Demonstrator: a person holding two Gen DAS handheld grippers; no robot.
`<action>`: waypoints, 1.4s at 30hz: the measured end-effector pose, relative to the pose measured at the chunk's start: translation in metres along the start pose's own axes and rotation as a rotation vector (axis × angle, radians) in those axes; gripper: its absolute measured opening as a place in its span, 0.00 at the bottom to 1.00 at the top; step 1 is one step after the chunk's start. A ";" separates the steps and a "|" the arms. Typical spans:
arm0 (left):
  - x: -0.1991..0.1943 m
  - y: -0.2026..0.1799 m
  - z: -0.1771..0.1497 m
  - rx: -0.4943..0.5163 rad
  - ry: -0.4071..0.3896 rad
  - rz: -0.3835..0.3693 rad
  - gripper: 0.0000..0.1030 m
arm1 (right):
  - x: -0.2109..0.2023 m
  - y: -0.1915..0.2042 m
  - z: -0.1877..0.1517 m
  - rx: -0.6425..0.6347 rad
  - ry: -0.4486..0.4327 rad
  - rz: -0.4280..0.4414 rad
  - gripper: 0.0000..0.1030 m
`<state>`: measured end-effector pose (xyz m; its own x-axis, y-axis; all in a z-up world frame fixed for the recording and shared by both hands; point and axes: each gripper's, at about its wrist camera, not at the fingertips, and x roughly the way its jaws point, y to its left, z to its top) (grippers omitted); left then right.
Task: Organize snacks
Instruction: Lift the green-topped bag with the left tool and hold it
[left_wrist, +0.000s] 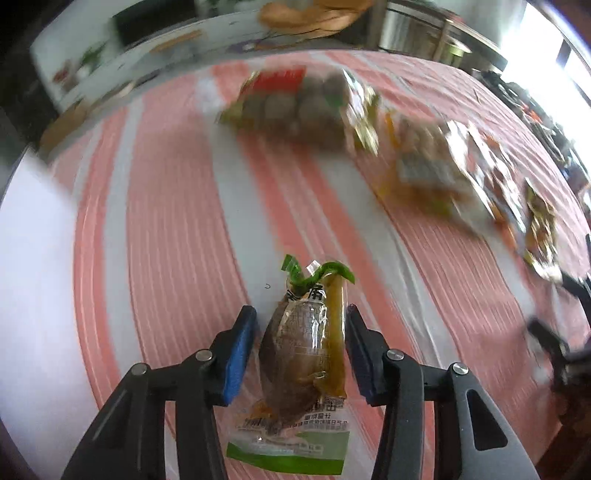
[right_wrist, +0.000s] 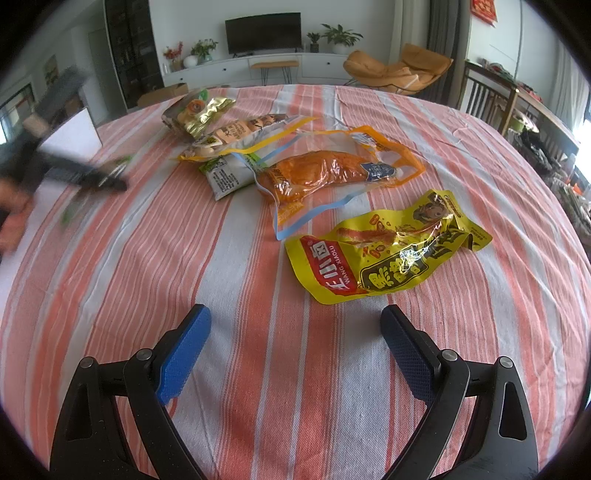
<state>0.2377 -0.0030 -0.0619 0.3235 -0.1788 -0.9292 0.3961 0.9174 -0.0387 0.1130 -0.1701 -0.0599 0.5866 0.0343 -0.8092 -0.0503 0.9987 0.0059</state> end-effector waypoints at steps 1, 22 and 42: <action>-0.007 -0.009 -0.020 -0.025 0.004 -0.012 0.47 | 0.000 0.000 0.000 0.000 0.000 0.000 0.93; -0.023 -0.036 -0.093 -0.028 -0.236 0.043 1.00 | -0.001 -0.001 0.000 0.011 -0.005 0.015 0.93; -0.022 -0.037 -0.093 -0.043 -0.248 0.053 1.00 | -0.001 0.000 -0.001 0.001 0.001 0.002 0.93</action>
<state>0.1357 0.0003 -0.0742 0.5458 -0.2074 -0.8118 0.3378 0.9411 -0.0133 0.1121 -0.1704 -0.0598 0.5856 0.0368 -0.8097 -0.0509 0.9987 0.0085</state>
